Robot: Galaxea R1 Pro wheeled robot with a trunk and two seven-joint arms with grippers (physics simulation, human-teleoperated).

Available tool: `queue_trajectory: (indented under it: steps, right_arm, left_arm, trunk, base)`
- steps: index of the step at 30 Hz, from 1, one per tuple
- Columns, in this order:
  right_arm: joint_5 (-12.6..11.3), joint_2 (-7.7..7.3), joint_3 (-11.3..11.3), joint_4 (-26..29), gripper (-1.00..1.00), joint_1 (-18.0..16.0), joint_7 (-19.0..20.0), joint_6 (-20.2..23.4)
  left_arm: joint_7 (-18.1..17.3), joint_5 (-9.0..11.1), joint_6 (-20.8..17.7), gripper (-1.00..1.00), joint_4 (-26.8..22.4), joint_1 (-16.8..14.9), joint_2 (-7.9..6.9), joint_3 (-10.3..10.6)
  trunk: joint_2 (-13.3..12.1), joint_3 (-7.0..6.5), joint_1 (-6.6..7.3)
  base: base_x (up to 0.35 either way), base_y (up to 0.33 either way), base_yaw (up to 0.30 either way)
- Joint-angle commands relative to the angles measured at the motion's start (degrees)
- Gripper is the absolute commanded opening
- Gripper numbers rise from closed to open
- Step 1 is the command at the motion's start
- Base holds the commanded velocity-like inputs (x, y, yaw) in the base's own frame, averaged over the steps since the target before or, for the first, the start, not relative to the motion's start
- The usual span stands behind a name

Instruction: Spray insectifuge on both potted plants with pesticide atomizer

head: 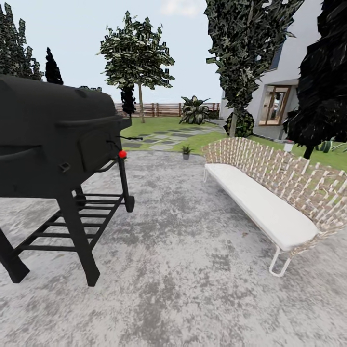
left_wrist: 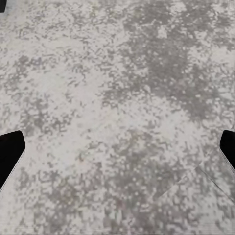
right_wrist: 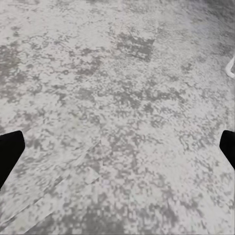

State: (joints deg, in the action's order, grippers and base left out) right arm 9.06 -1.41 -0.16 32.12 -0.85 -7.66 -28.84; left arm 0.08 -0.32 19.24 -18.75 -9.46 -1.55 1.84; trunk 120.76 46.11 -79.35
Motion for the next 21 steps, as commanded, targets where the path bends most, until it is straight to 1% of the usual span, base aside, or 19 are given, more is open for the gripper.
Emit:
queue_trajectory:
  steps: [1, 9, 21]
  right_arm:
    - [0.6, 0.00, 0.0, 0.0, 1.00, 0.0, -0.4, -0.1]
    - [0.6, 0.08, 0.0, 0.0, 1.00, 0.0, -0.4, -0.1]
    - [0.6, 0.08, 0.0, 0.0, 1.00, 0.0, -0.4, -0.1]
  left_arm:
    - [0.0, 0.0, 0.2, 1.00, 0.1, 0.0, -0.03, 0.2]
    - [0.0, 0.0, 0.2, 1.00, 0.1, 0.0, -0.11, 0.2]
    - [0.0, 0.1, 0.2, 1.00, 0.1, 0.0, -0.18, 0.2]
  trunk:
    - [0.0, 0.06, -0.03]
    - [0.0, 0.06, -0.03]
    - [0.0, 0.06, -0.03]
  base:
    - [0.340, 0.000, 0.000]
    - [0.337, -0.013, 0.000]
    - [0.290, -0.146, 0.000]
